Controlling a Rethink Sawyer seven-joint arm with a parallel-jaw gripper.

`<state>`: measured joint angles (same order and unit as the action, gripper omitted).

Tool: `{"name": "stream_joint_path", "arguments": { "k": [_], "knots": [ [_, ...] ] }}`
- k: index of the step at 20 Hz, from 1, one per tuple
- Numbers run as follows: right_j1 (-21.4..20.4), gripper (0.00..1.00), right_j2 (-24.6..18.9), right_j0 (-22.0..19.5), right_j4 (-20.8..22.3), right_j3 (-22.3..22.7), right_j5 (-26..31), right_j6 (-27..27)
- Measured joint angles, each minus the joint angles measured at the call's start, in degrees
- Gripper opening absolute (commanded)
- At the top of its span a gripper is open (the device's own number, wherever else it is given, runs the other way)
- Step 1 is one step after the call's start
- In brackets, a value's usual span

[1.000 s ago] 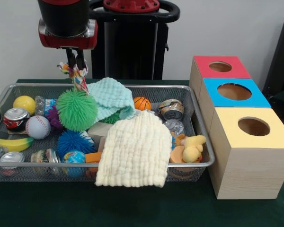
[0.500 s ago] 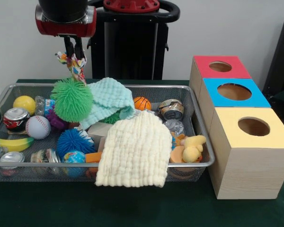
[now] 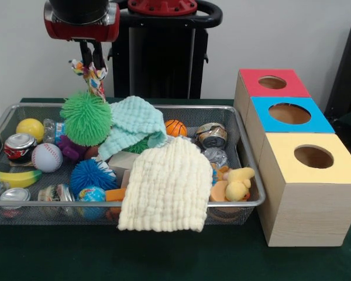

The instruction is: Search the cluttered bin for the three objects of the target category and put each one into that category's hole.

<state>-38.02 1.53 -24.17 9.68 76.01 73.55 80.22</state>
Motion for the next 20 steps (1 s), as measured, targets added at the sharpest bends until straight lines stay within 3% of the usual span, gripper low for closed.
{"name": "stream_joint_path", "arguments": {
  "k": [20],
  "knots": [
    [-3.5, 0.0, 0.6, 1.5, -1.7, 0.0, 0.2, 0.0]
  ]
}}
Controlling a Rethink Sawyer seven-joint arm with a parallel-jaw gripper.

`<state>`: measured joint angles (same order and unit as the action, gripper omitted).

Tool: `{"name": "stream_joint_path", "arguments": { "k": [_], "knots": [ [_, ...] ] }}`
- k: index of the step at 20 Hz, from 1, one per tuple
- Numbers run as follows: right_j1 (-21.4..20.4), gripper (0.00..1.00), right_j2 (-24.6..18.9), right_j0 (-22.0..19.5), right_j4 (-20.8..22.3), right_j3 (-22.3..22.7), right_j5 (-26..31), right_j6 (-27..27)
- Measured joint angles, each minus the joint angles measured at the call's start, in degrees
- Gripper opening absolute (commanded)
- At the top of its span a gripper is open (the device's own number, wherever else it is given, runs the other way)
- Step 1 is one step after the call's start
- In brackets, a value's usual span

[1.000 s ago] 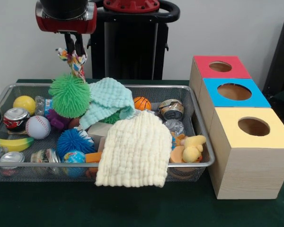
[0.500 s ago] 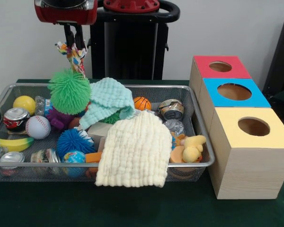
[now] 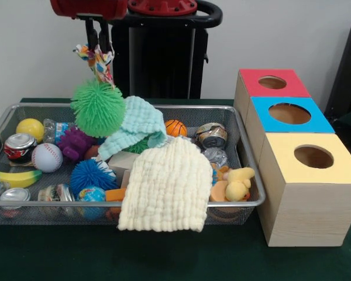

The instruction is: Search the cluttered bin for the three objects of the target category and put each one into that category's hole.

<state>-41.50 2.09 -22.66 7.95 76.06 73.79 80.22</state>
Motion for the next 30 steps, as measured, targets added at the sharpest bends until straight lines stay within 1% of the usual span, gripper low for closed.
{"name": "stream_joint_path", "arguments": {
  "k": [16, 24, 30],
  "knots": [
    [0.3, 0.0, 0.4, -1.3, 0.0, 0.0, 0.0, 0.0],
    [0.1, 0.0, 0.5, -1.2, 0.0, 0.0, 0.0, 0.0],
    [-0.6, 0.0, 1.1, -0.3, -0.1, 0.5, 0.0, 0.0]
  ]
}}
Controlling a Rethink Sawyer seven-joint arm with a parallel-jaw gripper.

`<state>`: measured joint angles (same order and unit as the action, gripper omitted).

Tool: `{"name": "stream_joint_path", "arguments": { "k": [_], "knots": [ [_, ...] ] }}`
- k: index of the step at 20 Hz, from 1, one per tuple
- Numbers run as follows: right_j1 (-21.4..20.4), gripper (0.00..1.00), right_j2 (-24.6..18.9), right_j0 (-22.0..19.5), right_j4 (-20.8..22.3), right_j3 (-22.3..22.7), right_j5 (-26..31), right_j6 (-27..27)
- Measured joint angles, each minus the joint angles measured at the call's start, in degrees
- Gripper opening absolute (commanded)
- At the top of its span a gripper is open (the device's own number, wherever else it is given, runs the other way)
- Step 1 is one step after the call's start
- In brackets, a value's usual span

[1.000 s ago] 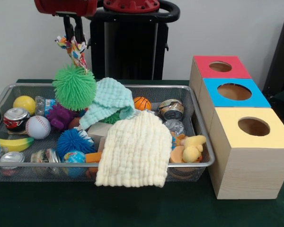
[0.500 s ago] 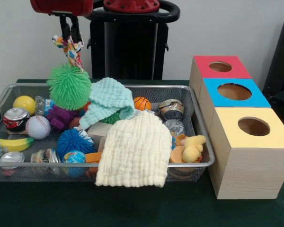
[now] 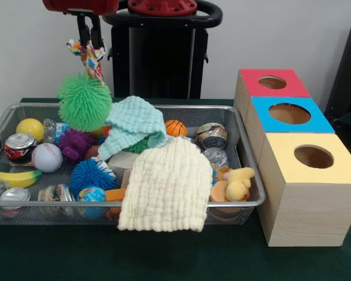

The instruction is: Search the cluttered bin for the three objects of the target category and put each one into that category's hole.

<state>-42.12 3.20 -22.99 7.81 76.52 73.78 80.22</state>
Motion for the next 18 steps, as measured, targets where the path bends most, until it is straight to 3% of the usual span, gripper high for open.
{"name": "stream_joint_path", "arguments": {
  "k": [18],
  "knots": [
    [-0.8, 0.0, 0.3, 0.5, -0.2, 0.1, 0.0, 0.0]
  ]
}}
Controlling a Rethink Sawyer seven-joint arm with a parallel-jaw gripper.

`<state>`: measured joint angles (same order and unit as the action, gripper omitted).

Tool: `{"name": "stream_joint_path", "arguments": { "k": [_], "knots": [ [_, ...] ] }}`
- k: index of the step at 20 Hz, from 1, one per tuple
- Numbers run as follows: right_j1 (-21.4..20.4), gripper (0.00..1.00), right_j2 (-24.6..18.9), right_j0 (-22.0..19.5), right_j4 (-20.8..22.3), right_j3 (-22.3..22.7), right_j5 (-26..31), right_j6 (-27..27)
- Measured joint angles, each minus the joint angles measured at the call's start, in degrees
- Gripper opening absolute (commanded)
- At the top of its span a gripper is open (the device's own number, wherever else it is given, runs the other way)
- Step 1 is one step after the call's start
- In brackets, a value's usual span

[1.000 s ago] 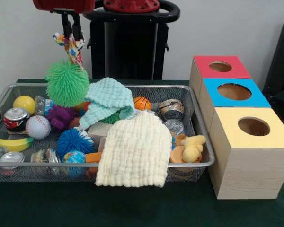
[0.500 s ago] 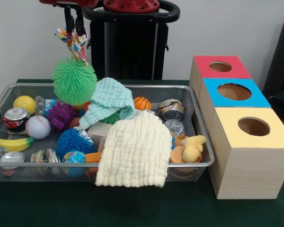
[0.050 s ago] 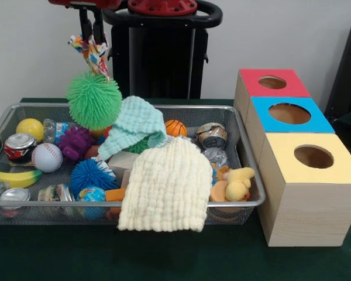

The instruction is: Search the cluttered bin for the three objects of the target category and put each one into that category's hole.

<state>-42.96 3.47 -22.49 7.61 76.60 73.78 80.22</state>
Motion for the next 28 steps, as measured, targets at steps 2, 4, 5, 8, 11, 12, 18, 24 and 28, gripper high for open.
{"name": "stream_joint_path", "arguments": {
  "k": [2, 4, 5, 8, 11, 12, 18, 24, 28],
  "knots": [
    [0.0, 0.0, 0.1, 0.0, -0.1, 0.0, 0.0, 0.0],
    [0.0, 0.0, 0.2, 0.0, -0.1, 0.0, 0.0, 0.0],
    [0.0, 0.0, 0.4, 0.0, -0.1, 0.0, 0.0, 0.0],
    [0.0, 0.0, 0.8, 0.0, -0.2, 0.0, 0.0, 0.0],
    [0.0, 0.0, 0.9, 0.0, -0.3, 0.1, 0.0, 0.0],
    [0.0, 0.0, 0.9, 0.0, -0.3, 0.2, 0.0, 0.0],
    [0.0, 0.0, 1.0, 0.0, -0.4, 0.4, 0.0, 0.0],
    [0.0, 0.0, 1.0, 0.0, -0.4, 0.5, 0.0, 0.0],
    [0.0, 1.0, 1.0, 0.0, -0.4, 0.6, 0.0, 0.0]
  ]
}}
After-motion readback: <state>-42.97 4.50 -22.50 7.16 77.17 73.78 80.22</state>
